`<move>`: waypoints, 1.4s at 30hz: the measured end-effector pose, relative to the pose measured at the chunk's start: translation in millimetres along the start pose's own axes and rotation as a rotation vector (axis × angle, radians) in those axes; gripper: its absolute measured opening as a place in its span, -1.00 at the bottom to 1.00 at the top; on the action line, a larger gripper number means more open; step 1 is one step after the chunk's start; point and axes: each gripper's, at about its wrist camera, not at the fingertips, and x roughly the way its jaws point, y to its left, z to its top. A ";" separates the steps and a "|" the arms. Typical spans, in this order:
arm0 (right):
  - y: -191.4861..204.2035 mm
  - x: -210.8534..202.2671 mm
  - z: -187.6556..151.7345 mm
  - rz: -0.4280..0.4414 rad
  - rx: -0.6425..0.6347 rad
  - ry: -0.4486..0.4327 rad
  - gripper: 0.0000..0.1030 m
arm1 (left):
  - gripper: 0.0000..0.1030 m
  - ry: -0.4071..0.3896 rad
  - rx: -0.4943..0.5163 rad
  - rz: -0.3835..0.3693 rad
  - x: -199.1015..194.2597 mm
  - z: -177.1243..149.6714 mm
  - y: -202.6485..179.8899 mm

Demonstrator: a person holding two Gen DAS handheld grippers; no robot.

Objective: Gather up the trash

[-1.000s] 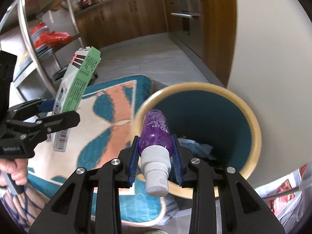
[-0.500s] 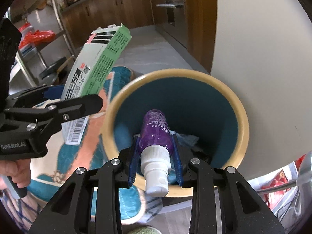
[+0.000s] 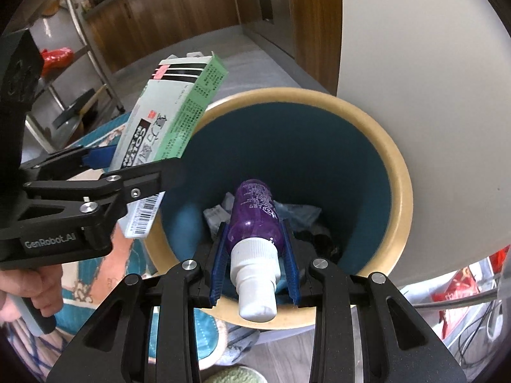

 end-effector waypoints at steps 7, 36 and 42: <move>0.3 4.8 -1.1 0.009 0.005 0.012 -0.34 | 0.66 -0.029 -0.036 0.009 -10.1 2.5 8.3; 17.6 -32.1 2.2 0.042 0.010 -0.086 0.33 | 0.89 -0.127 -0.048 0.050 -84.8 -28.2 26.2; 19.6 -61.6 -11.9 0.016 0.006 -0.134 0.46 | 0.89 -0.172 -0.037 0.060 -109.2 -38.4 20.0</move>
